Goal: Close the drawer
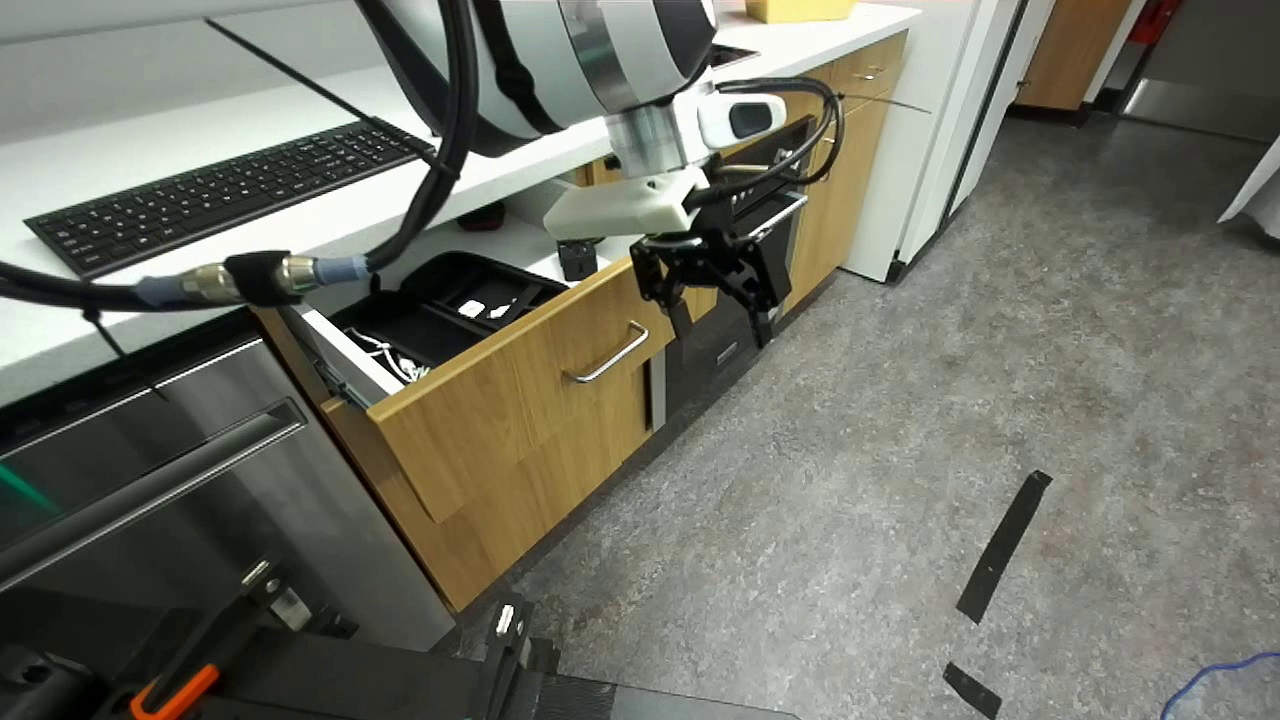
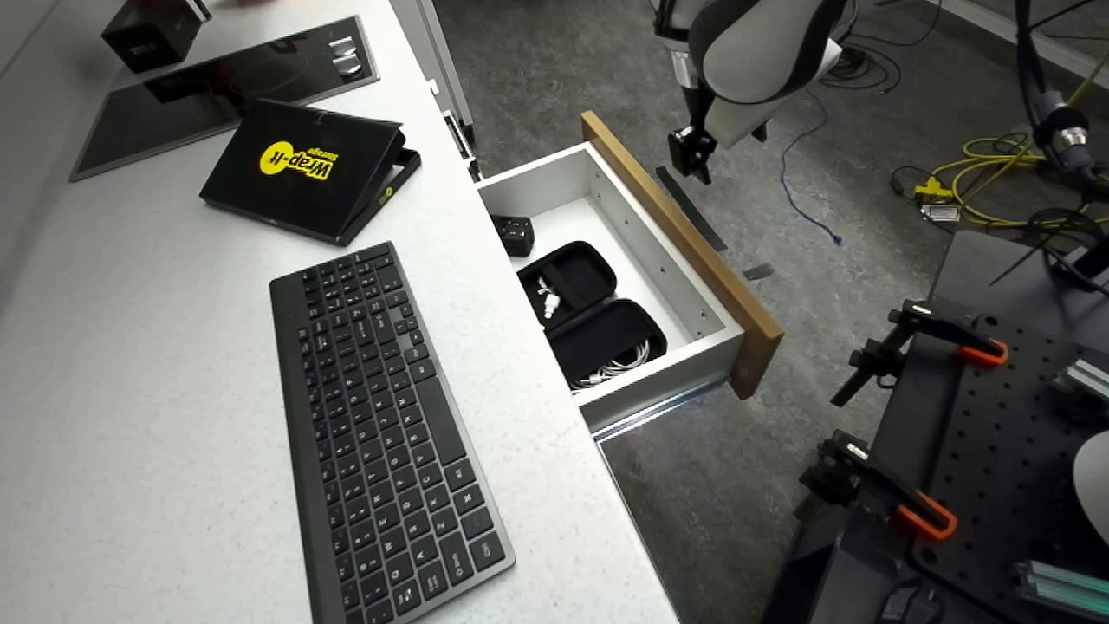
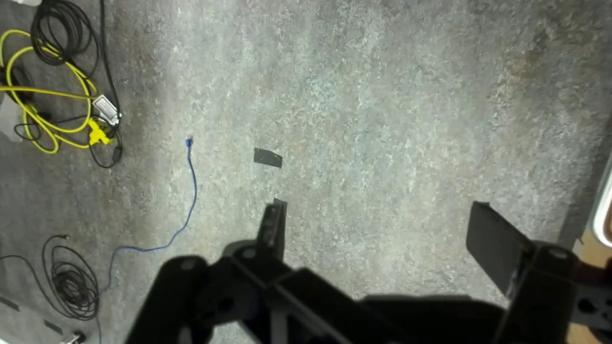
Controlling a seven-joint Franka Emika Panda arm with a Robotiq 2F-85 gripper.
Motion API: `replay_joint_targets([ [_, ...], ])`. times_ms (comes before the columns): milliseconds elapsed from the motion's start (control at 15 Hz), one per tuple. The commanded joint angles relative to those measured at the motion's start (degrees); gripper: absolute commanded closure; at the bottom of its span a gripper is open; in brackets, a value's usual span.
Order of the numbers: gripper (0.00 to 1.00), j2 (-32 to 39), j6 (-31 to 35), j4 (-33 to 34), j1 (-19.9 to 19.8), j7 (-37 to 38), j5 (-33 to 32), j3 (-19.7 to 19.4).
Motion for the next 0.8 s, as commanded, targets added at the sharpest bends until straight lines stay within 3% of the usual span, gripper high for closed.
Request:
replay_joint_targets([
  [0,0.00,7.5,0.0,6.3,4.1,5.2,0.1,-3.1],
  [333,0.00,10.3,-0.6,9.7,4.9,2.4,6.1,-0.4],
  [733,0.00,14.2,-4.2,15.6,3.9,-8.0,18.2,7.5],
])
